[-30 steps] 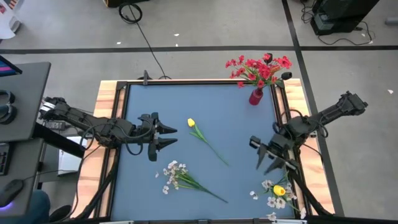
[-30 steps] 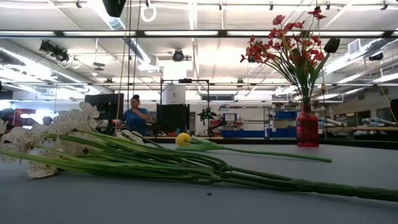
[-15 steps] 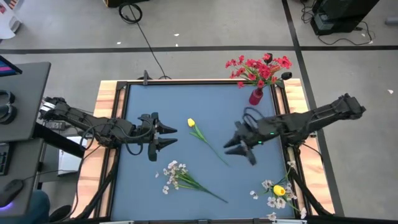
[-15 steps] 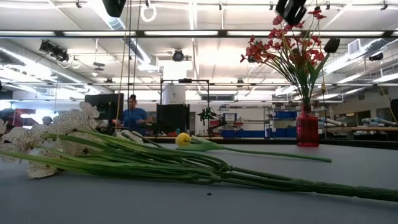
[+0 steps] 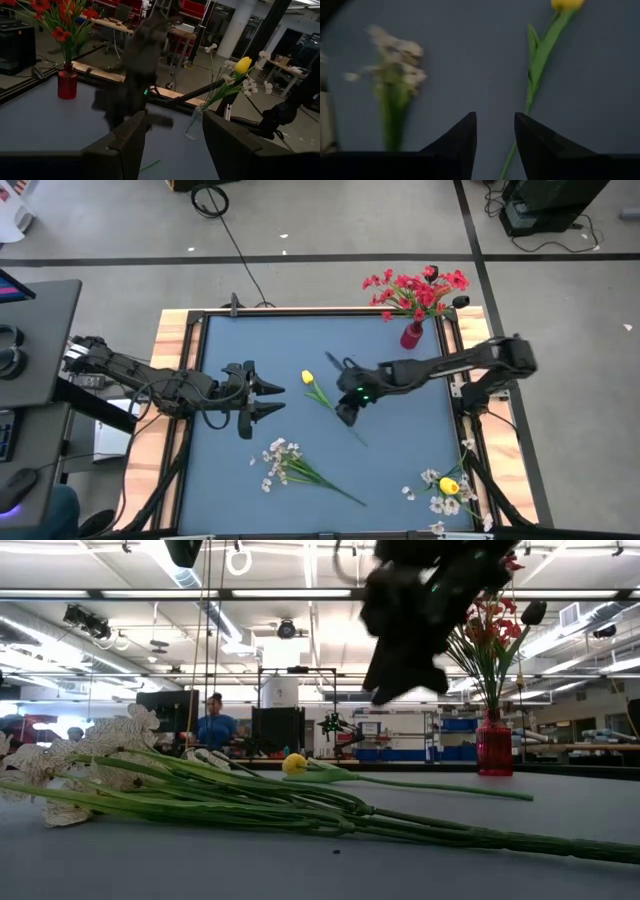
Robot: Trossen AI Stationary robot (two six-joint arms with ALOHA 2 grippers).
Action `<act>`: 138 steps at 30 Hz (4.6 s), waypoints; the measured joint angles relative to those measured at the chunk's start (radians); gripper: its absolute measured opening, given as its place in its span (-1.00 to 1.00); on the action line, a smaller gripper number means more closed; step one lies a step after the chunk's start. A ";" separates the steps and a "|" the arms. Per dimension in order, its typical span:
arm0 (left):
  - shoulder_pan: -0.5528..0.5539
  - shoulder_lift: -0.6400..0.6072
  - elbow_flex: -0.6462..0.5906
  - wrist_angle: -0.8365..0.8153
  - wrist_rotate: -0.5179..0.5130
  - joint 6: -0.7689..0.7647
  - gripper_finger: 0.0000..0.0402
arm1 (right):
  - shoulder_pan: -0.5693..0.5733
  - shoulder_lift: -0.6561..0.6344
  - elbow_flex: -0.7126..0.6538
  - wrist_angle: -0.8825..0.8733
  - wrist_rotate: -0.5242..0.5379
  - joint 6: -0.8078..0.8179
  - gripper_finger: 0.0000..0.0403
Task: Sort flowers into vase by color
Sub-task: Put the yellow tulip into the transparent vase
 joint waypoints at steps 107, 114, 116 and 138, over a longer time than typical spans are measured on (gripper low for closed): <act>0.000 0.000 0.000 0.000 0.000 0.000 0.01 | 0.412 -0.967 -0.756 1.105 -0.505 -0.348 -0.99; 0.000 0.000 0.000 0.000 0.000 0.000 0.01 | 0.439 -0.936 -0.756 1.105 -0.527 -0.396 -0.99; 0.000 0.000 0.000 0.000 0.000 0.000 0.01 | 0.447 -0.924 -0.756 1.102 -0.543 -0.398 -0.99; 0.000 0.000 0.000 0.000 0.000 0.000 0.01 | 0.461 -0.840 -0.755 1.097 -0.707 -0.499 -0.78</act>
